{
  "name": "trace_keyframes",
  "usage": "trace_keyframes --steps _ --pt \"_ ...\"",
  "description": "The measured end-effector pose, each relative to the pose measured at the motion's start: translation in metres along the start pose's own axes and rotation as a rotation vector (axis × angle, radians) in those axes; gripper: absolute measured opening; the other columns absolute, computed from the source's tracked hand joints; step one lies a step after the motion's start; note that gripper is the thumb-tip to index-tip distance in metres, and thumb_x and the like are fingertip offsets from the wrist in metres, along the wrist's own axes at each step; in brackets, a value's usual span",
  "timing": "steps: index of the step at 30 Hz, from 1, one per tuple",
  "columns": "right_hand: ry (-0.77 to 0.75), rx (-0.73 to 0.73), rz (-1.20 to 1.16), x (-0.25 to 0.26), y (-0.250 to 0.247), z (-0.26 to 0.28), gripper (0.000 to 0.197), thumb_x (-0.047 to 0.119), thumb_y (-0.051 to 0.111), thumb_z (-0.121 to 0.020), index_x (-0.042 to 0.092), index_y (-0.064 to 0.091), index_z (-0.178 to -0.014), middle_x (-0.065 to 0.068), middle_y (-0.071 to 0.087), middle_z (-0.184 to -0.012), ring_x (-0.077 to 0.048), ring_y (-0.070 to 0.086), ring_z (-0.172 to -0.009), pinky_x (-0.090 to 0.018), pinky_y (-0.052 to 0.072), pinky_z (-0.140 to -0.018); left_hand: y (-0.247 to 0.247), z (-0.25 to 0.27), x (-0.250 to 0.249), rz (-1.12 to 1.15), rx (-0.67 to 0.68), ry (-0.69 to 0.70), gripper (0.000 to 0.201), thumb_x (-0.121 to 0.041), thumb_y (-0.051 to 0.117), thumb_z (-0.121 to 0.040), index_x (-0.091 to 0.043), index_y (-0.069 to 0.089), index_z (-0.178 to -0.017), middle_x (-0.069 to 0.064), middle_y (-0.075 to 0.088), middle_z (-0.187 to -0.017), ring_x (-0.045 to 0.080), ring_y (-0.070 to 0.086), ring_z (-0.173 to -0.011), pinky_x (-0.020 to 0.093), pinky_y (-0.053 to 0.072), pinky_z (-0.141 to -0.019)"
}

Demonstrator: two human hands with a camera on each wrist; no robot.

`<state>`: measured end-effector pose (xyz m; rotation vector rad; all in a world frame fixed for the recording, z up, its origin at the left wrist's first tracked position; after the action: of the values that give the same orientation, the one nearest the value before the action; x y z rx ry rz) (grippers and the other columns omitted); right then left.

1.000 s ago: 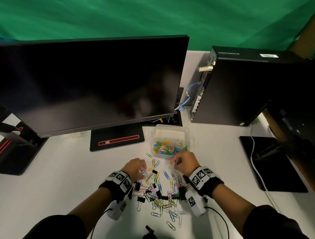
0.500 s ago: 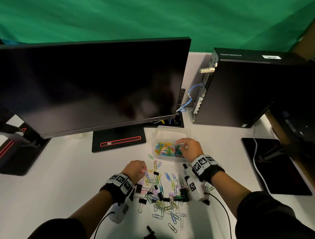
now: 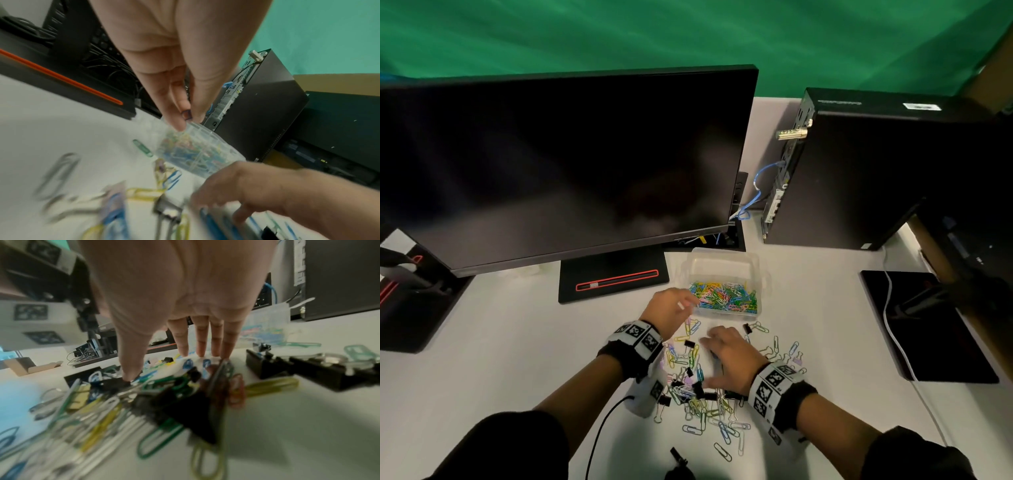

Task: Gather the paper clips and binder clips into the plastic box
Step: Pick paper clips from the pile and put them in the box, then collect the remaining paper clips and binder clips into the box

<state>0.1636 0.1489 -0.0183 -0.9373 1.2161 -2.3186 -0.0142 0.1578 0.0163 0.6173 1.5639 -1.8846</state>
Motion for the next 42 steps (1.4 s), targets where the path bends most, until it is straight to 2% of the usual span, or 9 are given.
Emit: trace_keyframes --steps 5,10,13,18,21,24,29,34,42 --pt "-0.092 -0.06 -0.155 -0.001 0.004 0.005 0.04 0.022 0.062 -0.082 0.013 0.056 -0.121 -0.01 0.051 -0.124 -0.025 0.044 -0.116 -0.029 0.035 -0.103 0.005 -0.021 -0.023 0.1 0.011 0.005 0.024 -0.009 0.052 -0.09 -0.011 0.062 -0.112 0.009 0.066 -0.107 0.017 0.059 -0.083 0.025 0.047 -0.073" --pt "-0.039 -0.212 -0.263 -0.018 -0.001 0.015 0.034 0.009 0.055 -0.082 0.019 0.062 -0.114 -0.006 0.059 -0.114 -0.022 0.054 -0.106 -0.022 0.038 -0.092 0.017 -0.028 -0.029 0.153 0.068 0.025 0.033 -0.002 0.045 -0.093 -0.01 0.058 -0.122 0.017 0.062 -0.123 0.025 0.06 -0.104 0.036 0.047 -0.099" --pt "-0.039 -0.227 -0.279 -0.028 0.001 0.027 0.031 0.007 0.057 -0.08 0.02 0.065 -0.107 -0.005 0.062 -0.109 -0.019 0.054 -0.103 -0.024 0.04 -0.091 0.02 -0.019 -0.028 0.122 0.122 0.098 0.039 0.002 0.045 -0.091 -0.012 0.055 -0.126 0.011 0.054 -0.133 0.022 0.052 -0.121 0.029 0.04 -0.105" --pt "0.124 -0.351 -0.312 -0.056 0.003 0.053 0.031 0.002 0.06 -0.075 0.019 0.067 -0.1 0.0 0.058 -0.103 -0.022 0.051 -0.102 -0.026 0.039 -0.089 0.021 0.018 -0.023 -0.02 0.257 0.225 0.028 -0.008 0.056 -0.087 -0.017 0.062 -0.112 0.004 0.064 -0.11 0.009 0.054 -0.09 0.024 0.047 -0.082" --pt "0.311 -0.409 -0.305 -0.086 -0.001 0.068 0.047 -0.013 0.054 -0.07 0.015 0.065 -0.107 -0.005 0.054 -0.111 -0.023 0.047 -0.106 -0.021 0.034 -0.091 0.028 0.035 -0.013 -0.154 0.406 0.23 0.029 -0.016 0.06 -0.085 -0.017 0.06 -0.114 0.006 0.061 -0.109 0.009 0.05 -0.085 0.023 0.043 -0.081" --pt "0.378 -0.414 -0.298 -0.105 -0.01 0.083 0.041 -0.004 0.063 -0.074 0.017 0.064 -0.109 -0.004 0.052 -0.109 -0.021 0.051 -0.101 -0.02 0.037 -0.091 0.037 0.046 -0.009 -0.231 0.477 0.185 0.036 -0.025 0.063 -0.083 -0.017 0.056 -0.118 0.007 0.056 -0.112 0.011 0.046 -0.087 0.026 0.041 -0.083" --pt "0.327 -0.288 -0.344 -0.103 -0.017 0.098 0.037 -0.006 0.064 -0.065 0.024 0.066 -0.085 -0.001 0.059 -0.088 -0.001 0.049 -0.065 -0.006 0.035 -0.061 0.065 0.06 -0.017 -0.271 0.5 0.172 0.045 -0.033 0.067 -0.08 -0.017 0.051 -0.119 0.007 0.05 -0.116 0.021 0.051 -0.104 0.031 0.043 -0.09" --pt "0.175 -0.231 -0.381 -0.077 0.004 0.092 0.039 0.016 0.077 -0.066 0.022 0.064 -0.103 0.012 0.052 -0.091 0.011 0.046 -0.072 -0.004 0.033 -0.066 0.09 0.062 -0.018 -0.305 0.48 0.176 0.043 -0.029 0.066 -0.08 -0.015 0.05 -0.118 0.007 0.045 -0.124 0.024 0.049 -0.114 0.035 0.043 -0.097" --pt "0.113 -0.172 -0.386 -0.051 0.024 0.068 0.067 0.021 0.078 -0.064 0.026 0.051 -0.125 0.005 0.044 -0.103 -0.008 0.046 -0.09 -0.004 0.031 -0.067 0.092 0.057 -0.018 -0.227 0.397 0.151 0.023 -0.017 0.062 -0.084 -0.01 0.058 -0.105 0.011 0.051 -0.112 0.026 0.055 -0.103 0.032 0.043 -0.086"
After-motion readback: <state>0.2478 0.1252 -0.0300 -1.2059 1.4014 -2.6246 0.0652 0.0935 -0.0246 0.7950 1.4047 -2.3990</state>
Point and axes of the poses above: each hand's wrist, its own z-axis away from the middle knuckle, its own y-axis out of the palm, x = y × z, the point moved 1 cm from there along -z, towards the middle knuckle
